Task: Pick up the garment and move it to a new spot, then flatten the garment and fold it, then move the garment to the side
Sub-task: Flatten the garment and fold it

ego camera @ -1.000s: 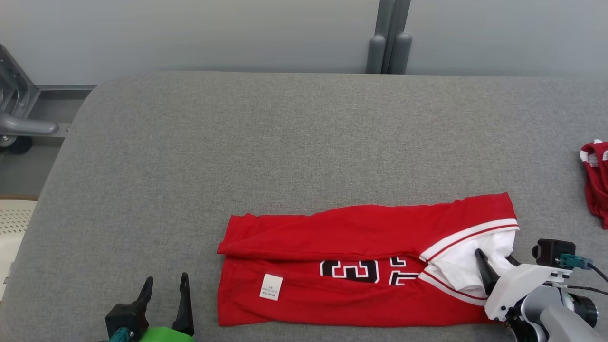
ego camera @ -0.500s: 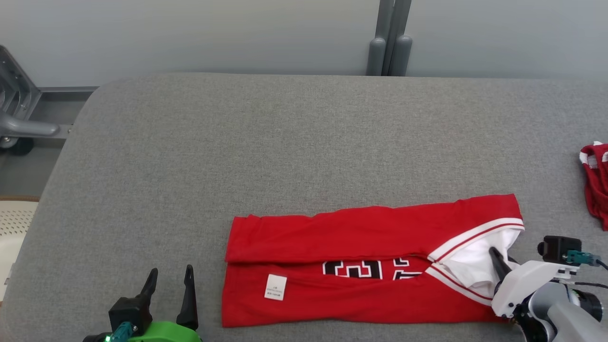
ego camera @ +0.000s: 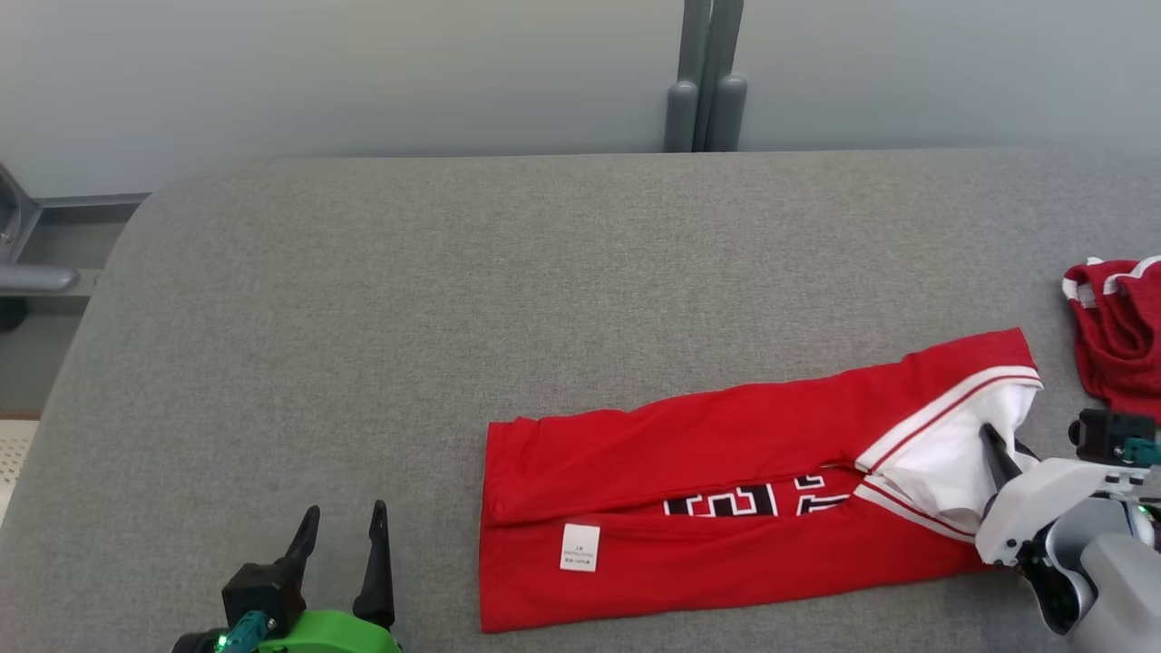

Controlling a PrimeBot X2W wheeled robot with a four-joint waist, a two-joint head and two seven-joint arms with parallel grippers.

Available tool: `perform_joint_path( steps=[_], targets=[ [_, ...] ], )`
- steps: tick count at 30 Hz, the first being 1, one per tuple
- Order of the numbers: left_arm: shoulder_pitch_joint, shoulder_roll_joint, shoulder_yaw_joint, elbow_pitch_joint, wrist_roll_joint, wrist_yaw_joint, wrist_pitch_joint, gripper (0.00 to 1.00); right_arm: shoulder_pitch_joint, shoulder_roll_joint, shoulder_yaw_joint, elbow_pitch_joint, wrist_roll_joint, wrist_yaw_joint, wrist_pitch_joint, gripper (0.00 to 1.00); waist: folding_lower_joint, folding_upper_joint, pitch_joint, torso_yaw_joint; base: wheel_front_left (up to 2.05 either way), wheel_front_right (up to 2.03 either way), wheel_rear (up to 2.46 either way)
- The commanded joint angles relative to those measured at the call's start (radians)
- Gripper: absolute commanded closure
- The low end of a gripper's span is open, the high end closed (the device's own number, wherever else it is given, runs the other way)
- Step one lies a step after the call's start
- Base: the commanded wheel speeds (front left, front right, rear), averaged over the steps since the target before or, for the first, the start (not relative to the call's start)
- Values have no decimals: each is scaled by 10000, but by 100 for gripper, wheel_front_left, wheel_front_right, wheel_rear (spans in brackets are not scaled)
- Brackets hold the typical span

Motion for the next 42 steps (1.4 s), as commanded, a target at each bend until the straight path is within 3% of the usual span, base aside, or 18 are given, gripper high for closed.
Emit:
perform_joint_path(
  steps=[1, 11, 20, 25, 31, 39, 40, 41, 42],
  targets=[
    [55, 34, -8, -8, -77, 58, 9, 0, -172, -67, 85, -169, -64, -20, -78, 100, 0, -1, -75, -141, 0, 0, 0],
    [219, 36, -330, 44, -307, 135, 9, 0, 79, 144, 1626, -3089, -305, -14, 786, 100, 0, -1, -346, -451, 0, 0, 0],
    [333, 37, -743, 106, -509, 59, 9, 0, 744, 772, 3031, -5560, -384, -13, 2186, 100, 0, -1, -514, 267, 0, 0, 0],
    [418, 37, -1029, 229, -515, 50, 9, 0, 700, 1062, 3728, -5674, -779, -11, 2605, 100, 0, -1, -555, 1044, 0, 0, 0],
    [541, 34, -1081, 283, -426, 55, 9, 0, 453, 1502, 3827, -5065, -909, -11, 2458, 100, 0, -1, -573, 1842, 0, 0, 0],
    [678, 33, -1048, 391, -430, 36, 9, 0, 193, 1925, 3974, -4082, -923, -11, 2255, 100, 0, -1, -585, 2342, 0, 0, 0],
    [690, 31, -1048, 401, -408, 36, 9, 0, 120, 1974, 3977, -3960, -911, -11, 2192, 77, 0, -1, -572, 2357, 0, 0, 0],
    [698, 31, -1040, 435, -400, 25, 9, 0, 66, 2031, 3920, -3826, -845, -13, 2119, 20, 0, -1, -557, 2359, 0, 0, 0],
    [696, 31, -1024, 453, -401, 23, 9, 0, 35, 2104, 3898, -3733, -771, -11, 2057, 0, 0, -1, -546, 2351, 0, 0, 0]
  ],
)
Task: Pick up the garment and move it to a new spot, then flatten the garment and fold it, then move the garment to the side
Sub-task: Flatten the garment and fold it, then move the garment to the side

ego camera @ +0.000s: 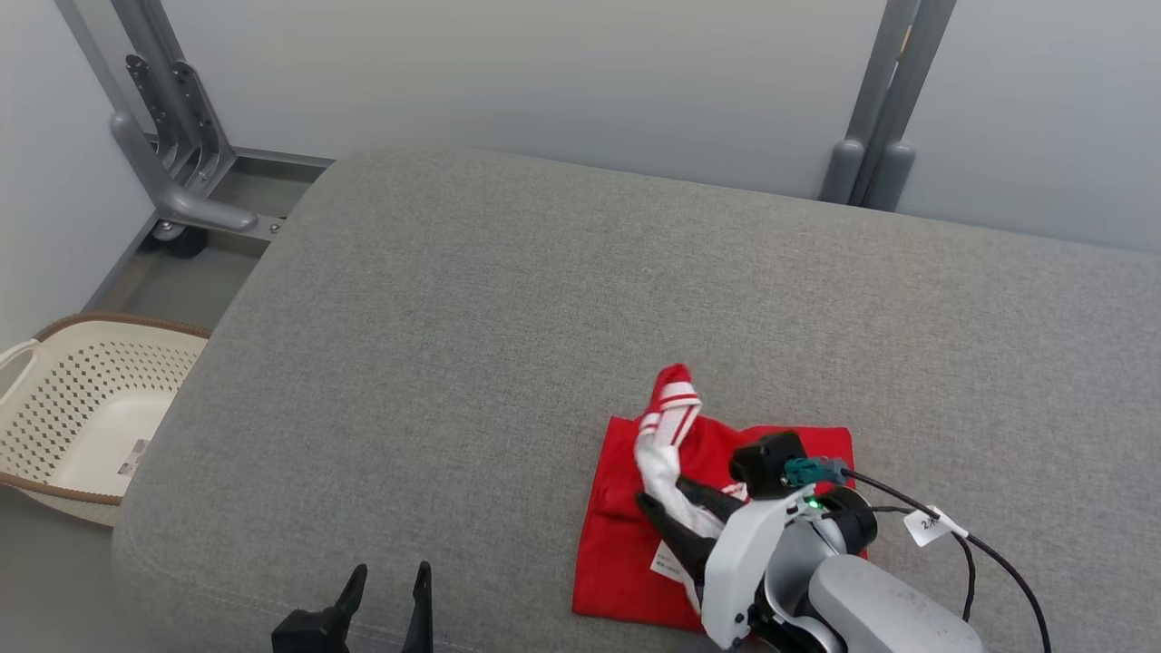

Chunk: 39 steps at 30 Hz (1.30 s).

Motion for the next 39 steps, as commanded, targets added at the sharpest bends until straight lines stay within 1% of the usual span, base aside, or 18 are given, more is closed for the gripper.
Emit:
perform_joint_path(
  steps=[1, 3, 6, 11, 16, 22, 29, 39],
  targets=[
    [109, 27, 33, -9, 10, 4, 9, 0, -152, 80, -58, 51, 122, -3, -196, 0, 0, -1, 31, 1, 0, 0, 0],
    [122, 27, 81, -28, -16, 58, 9, 0, -234, 153, -128, 97, 283, -3, -395, 0, 0, -1, 52, -113, 0, 0, 0],
    [63, 26, 120, -87, -45, 94, 9, 0, -345, 75, -343, -49, 514, -3, -818, 0, 0, -1, 61, -335, 0, 0, 0],
    [64, 27, 205, -175, -40, 123, 9, 0, -262, -365, -1270, -411, 853, -3, -1689, 0, 0, -1, -30, -742, 0, 0, 0],
    [112, 29, 282, -235, -20, 126, 9, 0, 360, -905, -2072, -476, 995, -2, -1891, 0, 0, -1, -151, -1051, 0, 0, 0],
    [114, 29, 372, -304, 25, 64, 9, 0, 1141, -1100, -2727, -213, 956, -3, -1933, 0, 0, -1, -178, -1209, 0, 0, 0],
    [-16, 29, 277, -455, 145, -20, 10, 0, 1498, -961, -3010, 472, 772, -3, -2008, 0, 0, -1, -22, -1045, 0, 0, 0],
    [-255, 29, 151, -685, 360, -41, 10, 0, 1177, -618, -3137, 1788, 750, -3, -1977, 0, 0, -1, 315, -312, 0, 0, 0]
  ],
)
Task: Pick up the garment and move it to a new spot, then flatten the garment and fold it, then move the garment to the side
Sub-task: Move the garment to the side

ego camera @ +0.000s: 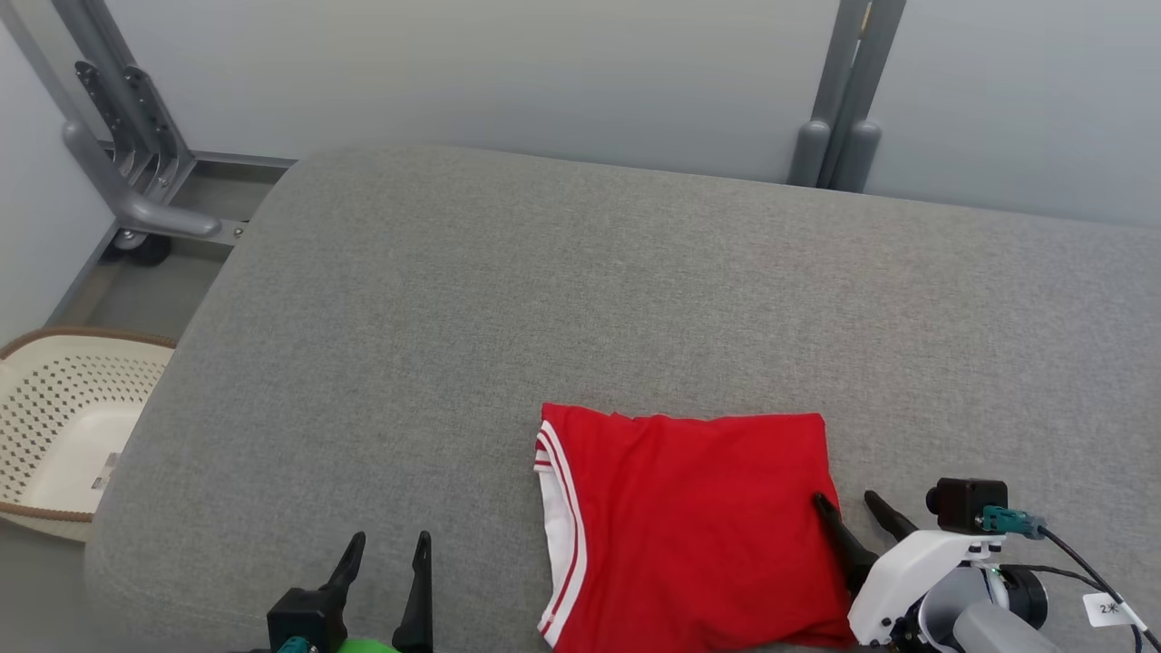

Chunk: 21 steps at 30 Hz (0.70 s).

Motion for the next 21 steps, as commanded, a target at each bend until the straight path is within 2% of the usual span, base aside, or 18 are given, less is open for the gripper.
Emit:
perform_joint_path(
  steps=[1, 8, 9, 10, 11, 12, 21],
  targets=[
    [-193, 29, 0, -65, 78, -27, 10, 0, -123, -15, 7, 100, 9, -3, -14, 0, 0, 0, 147, 241, 0, 0, 0],
    [-201, 29, -3, -187, 165, -50, 10, 0, -266, 313, 399, 856, 242, -3, 143, 0, 0, 0, 291, 496, 0, 0, 0],
    [-205, 29, -22, -205, 164, -50, 10, 0, -292, 341, 482, 921, 287, -3, 158, 24, 0, 0, 309, 505, 0, 0, 0],
    [-214, 29, -47, -228, 163, -51, 10, 0, -314, 396, 579, 952, 360, -2, 205, 60, 0, 0, 328, 508, 0, 0, 0],
    [-234, 29, -77, -253, 161, -58, 10, 0, -332, 427, 657, 960, 432, -2, 210, 92, 0, 0, 346, 503, 0, 0, 0],
    [-262, 29, -111, -281, 150, -58, 10, 0, -346, 422, 732, 968, 471, -2, 200, 100, 0, 0, 359, 493, 0, 0, 0],
    [-385, 31, -411, -514, 63, -85, 10, 0, -837, -100, 874, 1018, 791, -12, -340, 100, 0, 0, 274, 155, 0, 0, 0]
  ],
)
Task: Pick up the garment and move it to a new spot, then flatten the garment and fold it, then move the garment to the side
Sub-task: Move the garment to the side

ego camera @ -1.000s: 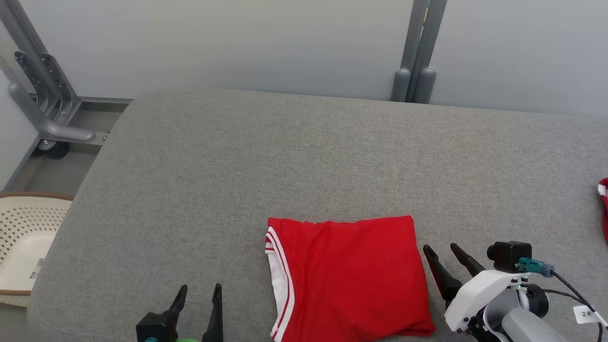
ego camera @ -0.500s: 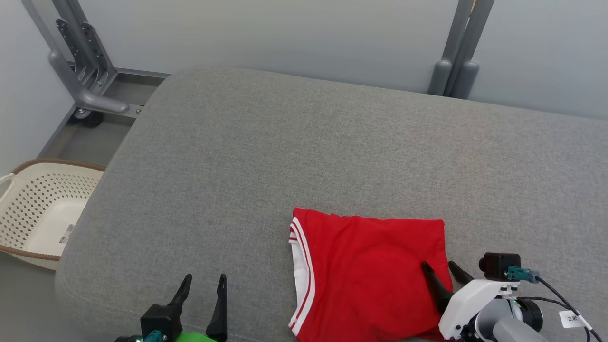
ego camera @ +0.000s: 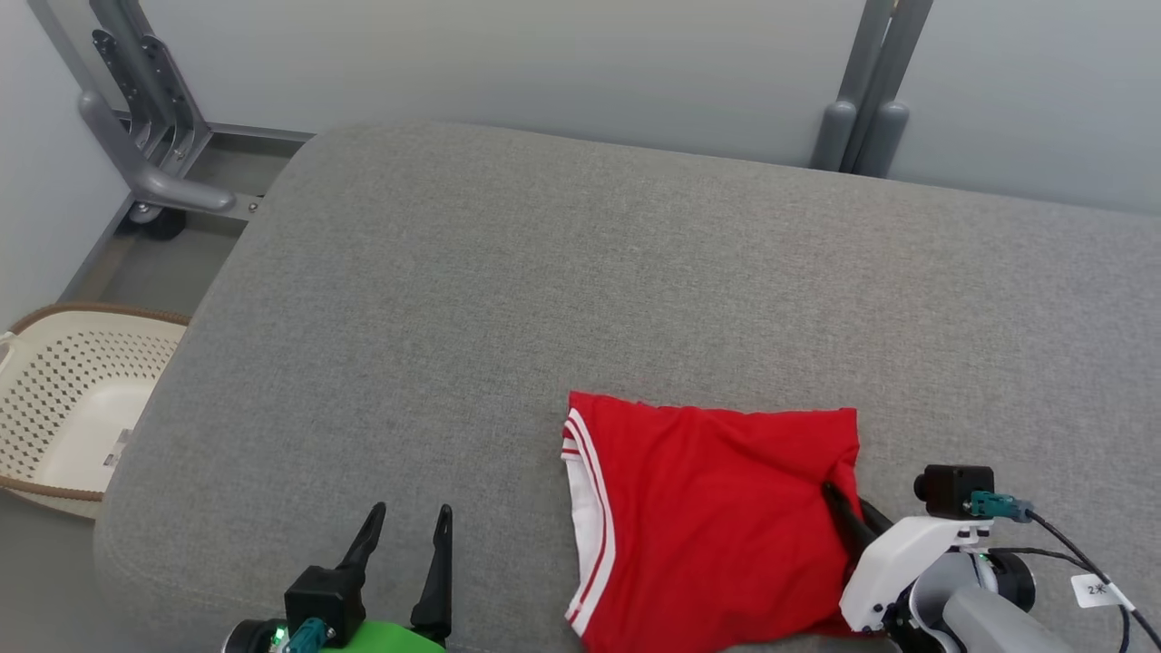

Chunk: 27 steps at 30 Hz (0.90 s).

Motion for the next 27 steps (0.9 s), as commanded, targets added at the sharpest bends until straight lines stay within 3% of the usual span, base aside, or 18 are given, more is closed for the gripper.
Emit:
perform_joint_path(
  steps=[1, 6, 17, 27],
  targets=[
    [-163, 27, -53, -52, 65, -61, 10, 0, -118, -211, -97, 113, 64, -24, -134, 100, 0, -1, -114, -155, 0, 0, 0],
    [-38, 29, -166, -94, 274, -88, 10, 0, -329, -264, -304, 428, -3, -22, -302, 100, 0, -1, -381, -779, 0, 0, 0],
    [-203, 29, -443, -460, 497, -231, 10, 0, -491, -401, -546, 765, -251, -22, -423, 100, 0, -1, -480, -3167, 0, 0, 0],
    [-475, 29, -719, -599, 499, -202, 10, 0, -506, -569, -897, 587, -380, -21, -423, 100, 0, -1, -249, -4907, 0, 0, 0]
  ],
)
